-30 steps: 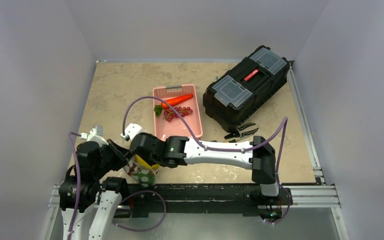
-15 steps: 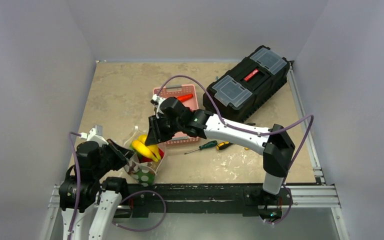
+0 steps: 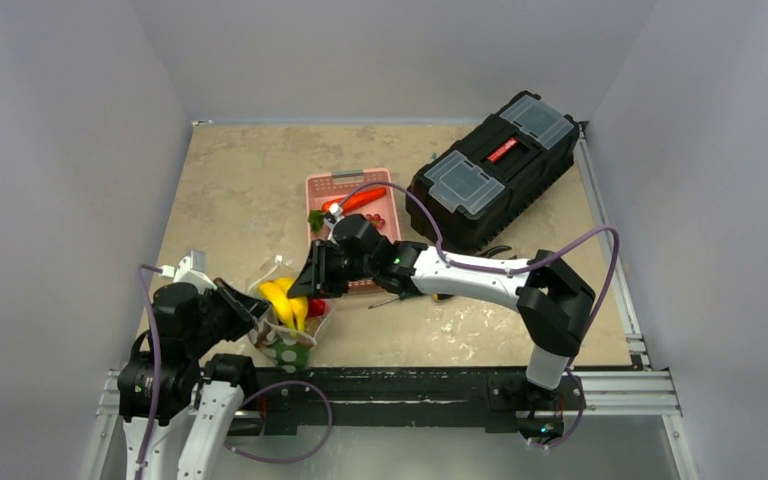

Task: Place the food in the zip-top bag and seal the zipper
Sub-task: Adjust the fake fruit in the zipper food storage bag.

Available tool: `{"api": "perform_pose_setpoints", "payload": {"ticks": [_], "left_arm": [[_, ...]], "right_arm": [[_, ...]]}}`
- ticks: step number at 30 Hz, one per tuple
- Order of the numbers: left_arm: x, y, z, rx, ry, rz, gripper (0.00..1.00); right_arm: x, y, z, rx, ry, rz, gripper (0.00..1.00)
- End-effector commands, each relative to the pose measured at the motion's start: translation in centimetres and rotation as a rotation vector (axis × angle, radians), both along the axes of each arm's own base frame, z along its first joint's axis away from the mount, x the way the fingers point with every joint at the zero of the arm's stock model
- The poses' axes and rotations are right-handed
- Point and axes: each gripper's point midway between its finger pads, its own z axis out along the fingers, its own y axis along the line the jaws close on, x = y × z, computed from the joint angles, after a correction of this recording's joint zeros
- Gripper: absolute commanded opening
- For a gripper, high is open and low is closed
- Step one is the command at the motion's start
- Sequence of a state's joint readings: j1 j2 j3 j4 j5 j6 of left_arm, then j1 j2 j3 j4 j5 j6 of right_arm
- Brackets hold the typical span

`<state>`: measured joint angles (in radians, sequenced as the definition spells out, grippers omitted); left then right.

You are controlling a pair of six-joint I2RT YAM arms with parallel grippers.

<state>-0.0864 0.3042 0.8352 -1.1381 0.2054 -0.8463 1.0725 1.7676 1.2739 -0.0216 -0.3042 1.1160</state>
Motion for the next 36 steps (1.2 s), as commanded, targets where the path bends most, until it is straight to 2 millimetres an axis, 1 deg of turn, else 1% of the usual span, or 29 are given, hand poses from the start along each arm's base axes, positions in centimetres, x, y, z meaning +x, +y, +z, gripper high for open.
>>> {"api": "perform_pose_setpoints", "payload": {"ticks": [1, 3, 4, 5, 6, 7, 9, 10, 11, 12, 13, 15, 17, 18, 20, 21, 22, 24, 25, 27, 29, 32, 33, 35, 36], "left_arm": [[0.2, -0.1, 1.6, -0.006, -0.066, -0.005, 0.00], [0.2, -0.1, 1.5, -0.006, -0.063, -0.006, 0.00], [0.2, -0.1, 1.6, -0.007, -0.065, -0.008, 0.00], [0.2, -0.2, 1.6, -0.011, -0.064, -0.010, 0.00], [0.2, -0.3, 1.7, -0.016, -0.065, -0.011, 0.00], [0.3, -0.4, 1.9, -0.021, -0.070, -0.015, 0.00], [0.3, -0.5, 2.2, -0.029, -0.077, -0.015, 0.00], [0.2, -0.5, 2.3, -0.030, -0.079, -0.017, 0.00], [0.2, -0.5, 2.5, -0.030, -0.078, -0.017, 0.00], [0.1, -0.5, 2.7, -0.031, -0.082, -0.020, 0.00], [0.0, -0.6, 3.0, -0.031, -0.087, -0.024, 0.00], [-0.1, -0.6, 3.5, -0.029, -0.093, -0.031, 0.00], [-0.3, -0.6, 3.6, -0.023, -0.091, -0.035, 0.00], [-0.3, -0.6, 3.6, -0.022, -0.087, -0.035, 0.00], [-0.4, -0.5, 3.5, -0.022, -0.087, -0.030, 0.00], [-0.4, -0.5, 3.5, -0.023, -0.090, -0.030, 0.00], [-0.4, -0.5, 3.4, -0.022, -0.092, -0.028, 0.00], [-0.3, -0.3, 3.2, -0.017, -0.087, -0.021, 0.00], [-0.3, -0.3, 3.0, -0.014, -0.083, -0.021, 0.00], [-0.2, -0.2, 2.8, -0.011, -0.077, -0.018, 0.00], [-0.2, -0.1, 2.6, -0.005, -0.072, -0.014, 0.00], [-0.2, 0.1, 2.3, 0.002, -0.063, 0.000, 0.00], [-0.2, 0.1, 2.2, 0.001, -0.062, 0.002, 0.00], [-0.1, 0.1, 2.3, -0.003, -0.066, 0.007, 0.00], [-0.1, 0.2, 2.4, -0.002, -0.067, 0.008, 0.00]], "right_arm": [[1.9, -0.3, 0.2, -0.045, -0.098, -0.083, 0.10], [1.9, -0.8, -0.1, -0.083, -0.170, -0.077, 0.22], [1.9, -1.0, -0.1, -0.097, -0.215, -0.069, 0.26], [1.9, -1.1, -0.2, -0.109, -0.252, -0.062, 0.27], [1.9, -1.0, -0.1, -0.105, -0.285, -0.052, 0.25], [1.9, -1.0, -0.1, -0.094, -0.302, -0.044, 0.18], [1.4, -0.4, 0.5, -0.036, -0.311, -0.018, 0.07], [1.5, -0.1, 0.7, -0.027, -0.315, -0.019, 0.05], [1.8, -0.1, 0.7, -0.038, -0.322, -0.026, 0.06], [1.8, 0.2, 1.2, -0.030, -0.334, -0.016, 0.08], [1.5, 0.5, 1.6, -0.006, -0.331, 0.006, 0.08], [0.8, 0.9, 2.6, 0.042, -0.295, 0.025, 0.08], [1.0, 1.0, 3.8, 0.064, -0.286, 0.025, 0.08], [1.1, 1.0, 4.5, 0.080, -0.284, 0.026, 0.14], [1.1, 1.2, 5.8, 0.106, -0.304, 0.043, 0.33], [1.0, 1.2, 6.2, 0.105, -0.320, 0.061, 0.41], [0.8, 1.2, 6.4, 0.102, -0.343, 0.087, 0.46], [0.4, 0.5, 6.0, 0.047, -0.374, 0.143, 0.55], [0.2, 0.2, 6.2, 0.026, -0.413, 0.172, 0.59], [-0.7, -0.6, 6.6, -0.019, -0.475, 0.253, 0.64], [-1.9, -1.7, 8.4, -0.020, -0.563, 0.299, 0.70], [-3.0, -3.8, 10.7, -0.047, -0.714, 0.309, 0.80], [-3.2, -4.6, 11.2, -0.068, -0.769, 0.313, 0.83], [-3.2, -6.1, 11.9, -0.114, -0.846, 0.287, 0.85], [-3.4, -6.6, 11.8, -0.128, -0.865, 0.278, 0.85]]}}
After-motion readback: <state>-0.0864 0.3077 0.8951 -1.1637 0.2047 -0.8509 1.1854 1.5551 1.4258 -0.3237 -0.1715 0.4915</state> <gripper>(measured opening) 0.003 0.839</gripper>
